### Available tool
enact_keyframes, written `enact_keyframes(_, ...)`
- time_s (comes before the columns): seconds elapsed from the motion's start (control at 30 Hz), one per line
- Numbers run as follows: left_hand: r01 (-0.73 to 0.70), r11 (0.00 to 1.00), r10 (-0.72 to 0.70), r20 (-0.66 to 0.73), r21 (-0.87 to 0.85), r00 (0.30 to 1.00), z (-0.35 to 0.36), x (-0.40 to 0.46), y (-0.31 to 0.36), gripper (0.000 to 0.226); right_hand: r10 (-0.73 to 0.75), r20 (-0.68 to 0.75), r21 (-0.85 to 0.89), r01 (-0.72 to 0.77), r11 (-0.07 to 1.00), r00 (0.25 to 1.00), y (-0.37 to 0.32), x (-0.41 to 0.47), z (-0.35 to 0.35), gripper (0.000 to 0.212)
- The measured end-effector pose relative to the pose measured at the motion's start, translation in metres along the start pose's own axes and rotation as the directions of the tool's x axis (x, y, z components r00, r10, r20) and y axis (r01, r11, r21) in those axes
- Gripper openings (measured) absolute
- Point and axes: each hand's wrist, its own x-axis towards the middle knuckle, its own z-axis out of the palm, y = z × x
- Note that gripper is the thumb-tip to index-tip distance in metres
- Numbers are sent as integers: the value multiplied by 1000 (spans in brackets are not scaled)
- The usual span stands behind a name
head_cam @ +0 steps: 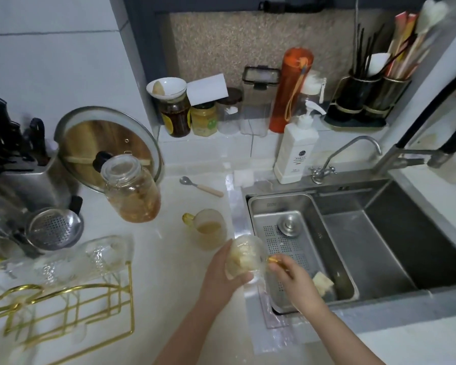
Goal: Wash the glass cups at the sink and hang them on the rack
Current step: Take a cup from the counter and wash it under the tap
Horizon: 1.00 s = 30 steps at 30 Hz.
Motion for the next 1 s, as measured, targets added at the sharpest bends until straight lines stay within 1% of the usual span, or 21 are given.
enact_keyframes(0.07,-21,1000,20,6,16,1000,11,2,9,85,-16,-36,32,17,999,999,0,-4,-14,11)
enact_keyframes(0.13,-48,999,48,32,9,998,25,3,17,90,-19,-69,58,23,998,997,0,-10,-28,12)
enact_keyframes(0.17,-64,998,63,48,8,997,32,2,22,89,-21,-91,69,27,997,996,1,-13,-36,11)
enact_keyframes(0.23,-84,996,82,80,28,993,48,1,32,79,-24,-132,86,36,996,991,4,-19,-54,11)
enact_keyframes(0.33,-119,991,110,117,67,987,76,3,44,79,-36,-168,85,51,995,985,13,-24,-85,14)
enact_keyframes(0.43,-140,987,130,120,77,984,111,4,59,76,-34,-181,86,50,995,983,30,-25,-121,11)
enact_keyframes(0.53,-162,985,155,98,67,983,154,2,77,59,-44,-176,42,52,998,983,49,-22,-162,10)
enact_keyframes(0.7,-108,992,102,76,72,992,231,7,104,41,-44,-144,32,49,998,989,80,-13,-236,6)
enact_keyframes(0.77,-92,993,88,59,73,994,259,9,114,43,-33,-120,38,38,999,992,92,-9,-260,8)
enact_keyframes(0.83,-74,994,70,43,80,997,283,11,123,51,-38,-105,20,40,999,994,102,-6,-283,15)
enact_keyframes(0.9,-35,998,34,19,47,999,303,15,126,59,-57,-96,-4,57,998,994,109,-4,-302,19)
enact_keyframes(0.93,-30,999,30,20,31,999,312,16,130,60,-75,-108,-11,74,997,991,112,-3,-310,21)
enact_keyframes(1.0,-36,999,36,42,2,998,326,17,138,56,-103,-153,-24,100,995,983,117,0,-321,24)
